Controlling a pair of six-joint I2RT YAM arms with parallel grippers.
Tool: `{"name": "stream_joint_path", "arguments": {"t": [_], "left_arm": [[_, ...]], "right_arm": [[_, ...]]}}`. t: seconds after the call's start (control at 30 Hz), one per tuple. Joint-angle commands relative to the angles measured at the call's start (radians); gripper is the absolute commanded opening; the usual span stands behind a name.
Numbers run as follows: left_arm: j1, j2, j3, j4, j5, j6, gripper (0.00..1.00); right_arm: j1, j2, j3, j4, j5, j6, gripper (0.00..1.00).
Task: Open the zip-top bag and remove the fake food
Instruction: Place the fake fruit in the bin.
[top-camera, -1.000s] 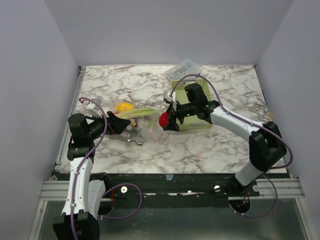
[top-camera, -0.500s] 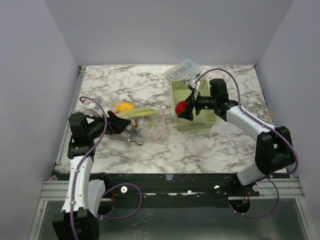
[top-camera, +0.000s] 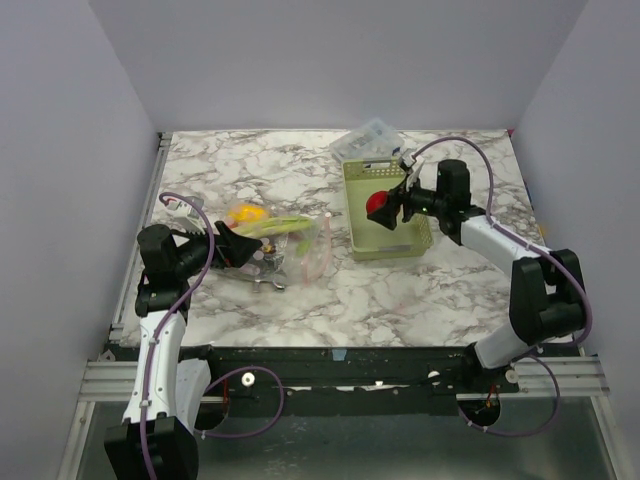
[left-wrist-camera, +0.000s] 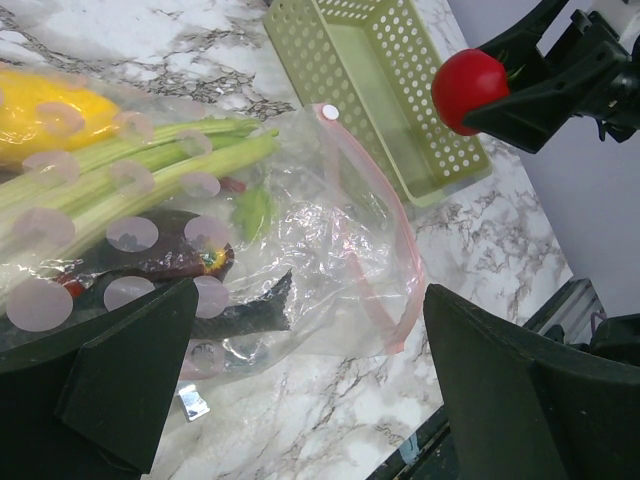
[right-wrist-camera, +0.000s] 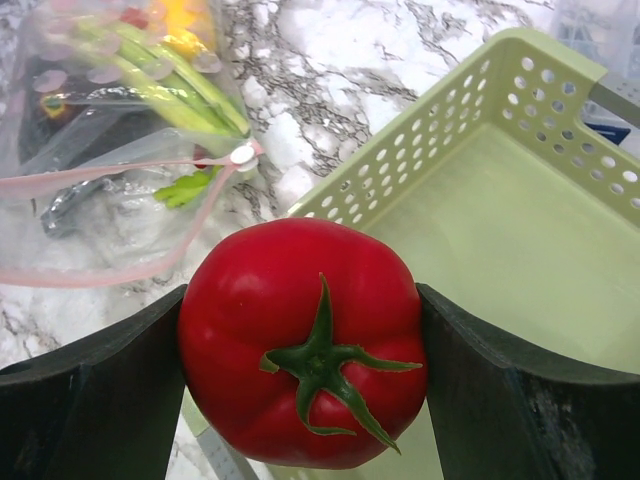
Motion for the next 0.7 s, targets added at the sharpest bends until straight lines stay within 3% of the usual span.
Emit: {"name": "stream_joint_path", "arguments": {"t": [0.0,0.17,0.67], "left_arm": [[-0.003,0.005,0.005,0.019,0.029,0.000,0.99],[-0.003,0.008,0.004,0.023,0.031,-0.001,0.99],[-0.003,0.019,0.008,0.017,0.030,0.002,0.99]], "right_arm": [[-0.005,0.045,-0.015,0.073,0.112,0.034,0.45],[-0.005,0.100,0.017,0.086,0.176,0.076,0.45],[0.009,0.485,0.503,-0.224,0.333,0.150,0.48]]}}
